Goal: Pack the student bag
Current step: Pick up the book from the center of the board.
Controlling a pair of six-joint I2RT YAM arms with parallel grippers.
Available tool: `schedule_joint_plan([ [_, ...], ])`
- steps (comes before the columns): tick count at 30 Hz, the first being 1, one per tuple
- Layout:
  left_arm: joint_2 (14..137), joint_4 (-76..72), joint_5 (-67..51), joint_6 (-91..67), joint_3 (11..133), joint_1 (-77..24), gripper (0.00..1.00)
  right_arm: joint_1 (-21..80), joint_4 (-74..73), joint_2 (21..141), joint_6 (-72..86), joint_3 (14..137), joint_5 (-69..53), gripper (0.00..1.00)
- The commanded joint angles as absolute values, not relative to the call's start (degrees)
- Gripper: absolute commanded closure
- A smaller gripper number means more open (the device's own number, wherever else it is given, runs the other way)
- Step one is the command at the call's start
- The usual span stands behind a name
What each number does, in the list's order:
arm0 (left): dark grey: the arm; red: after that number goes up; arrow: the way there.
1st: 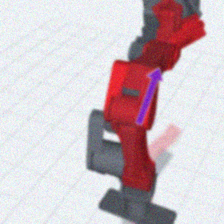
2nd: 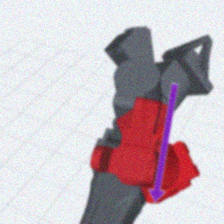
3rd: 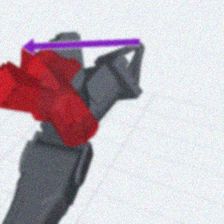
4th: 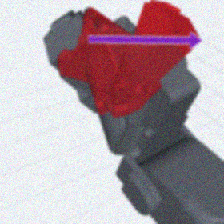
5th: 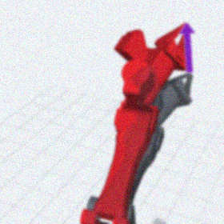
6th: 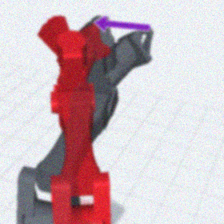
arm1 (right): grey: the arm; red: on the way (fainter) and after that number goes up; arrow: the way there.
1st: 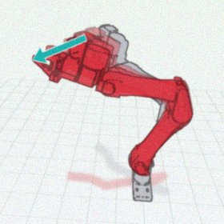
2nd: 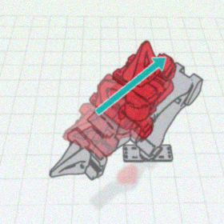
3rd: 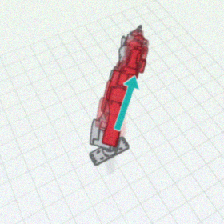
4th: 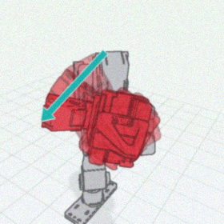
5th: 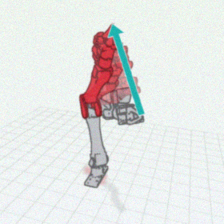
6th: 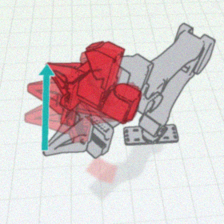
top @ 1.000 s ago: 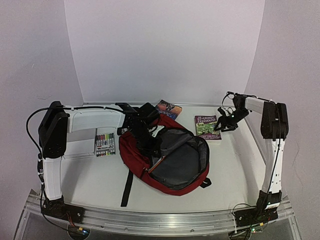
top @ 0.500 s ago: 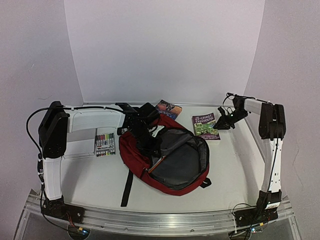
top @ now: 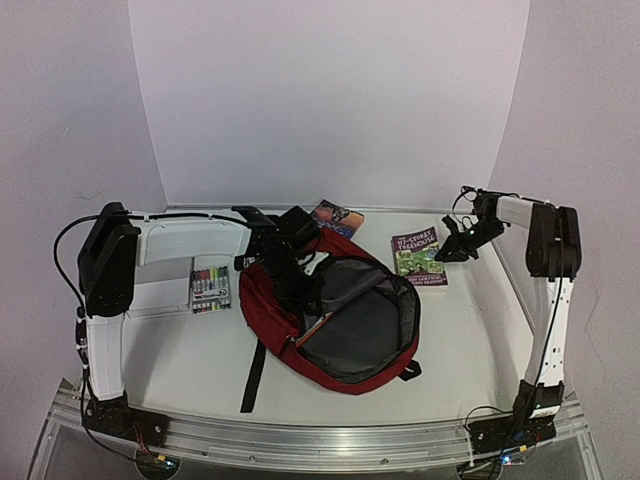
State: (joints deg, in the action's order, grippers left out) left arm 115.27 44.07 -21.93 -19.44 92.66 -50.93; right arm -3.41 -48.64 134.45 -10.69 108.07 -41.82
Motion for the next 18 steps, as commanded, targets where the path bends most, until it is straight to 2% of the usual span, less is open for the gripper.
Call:
schedule_joint_plan([
  [1,115.2,43.4,-21.7,-19.3,95.6,-51.1,0.94,-6.1,-57.3,127.5,-18.3,107.2,-41.6,1.0],
  [8,115.3,43.6,-22.1,-18.6,95.5,-51.1,0.94,-6.1,-64.1,125.8,-22.9,106.8,-42.4,1.0],
  [14,115.7,43.4,-22.6,-18.2,95.9,-51.0,0.94,-5.3,-67.3,129.7,-22.0,108.4,-48.7,1.0],
  [15,115.8,43.6,-22.6,-18.1,96.0,-51.1,0.94,-5.2,-67.8,130.5,-21.8,108.5,-49.6,0.99],
  [18,116.2,44.2,-22.6,-17.6,96.6,-51.1,0.94,-4.4,-68.3,132.0,-21.2,108.5,-51.8,0.83],
])
